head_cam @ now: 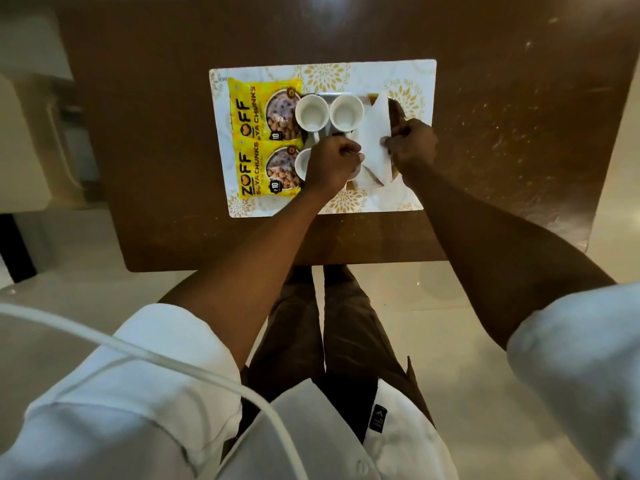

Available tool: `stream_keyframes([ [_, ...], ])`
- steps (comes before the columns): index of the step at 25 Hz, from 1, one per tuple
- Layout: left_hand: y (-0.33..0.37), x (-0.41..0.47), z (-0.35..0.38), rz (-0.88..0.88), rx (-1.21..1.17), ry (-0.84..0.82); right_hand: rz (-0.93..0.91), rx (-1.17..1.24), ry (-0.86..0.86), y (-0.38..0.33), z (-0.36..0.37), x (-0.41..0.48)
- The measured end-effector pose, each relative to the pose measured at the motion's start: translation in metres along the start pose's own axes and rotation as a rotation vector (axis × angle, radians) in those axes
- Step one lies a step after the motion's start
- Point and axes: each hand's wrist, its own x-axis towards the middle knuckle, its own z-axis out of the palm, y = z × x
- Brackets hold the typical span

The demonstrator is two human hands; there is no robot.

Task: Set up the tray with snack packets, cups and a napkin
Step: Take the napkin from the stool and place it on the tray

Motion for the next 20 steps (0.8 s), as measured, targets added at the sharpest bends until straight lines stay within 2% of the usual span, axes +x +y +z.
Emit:
stream_keyframes([
  [5,0.011,0.002,0.0,0.075,0.061,0.031,0.02,0.073,-0.001,0.0,-0.002,-0.004],
  [10,0.044,-0.001,0.034,0.105,0.143,-0.085,0.004,0.161,0.107,0.022,-0.043,-0.011],
  [13,0.086,-0.004,0.095,0.089,0.167,-0.253,0.065,0.215,0.217,0.057,-0.101,-0.005],
  [15,0.105,-0.022,0.153,0.014,0.136,-0.399,0.149,0.277,0.299,0.102,-0.142,-0.006],
  [17,0.107,-0.045,0.212,-0.097,0.058,-0.528,0.239,0.304,0.375,0.158,-0.173,-0.008],
  [20,0.1,-0.064,0.274,-0.173,0.036,-0.609,0.316,0.409,0.535,0.22,-0.204,-0.005],
])
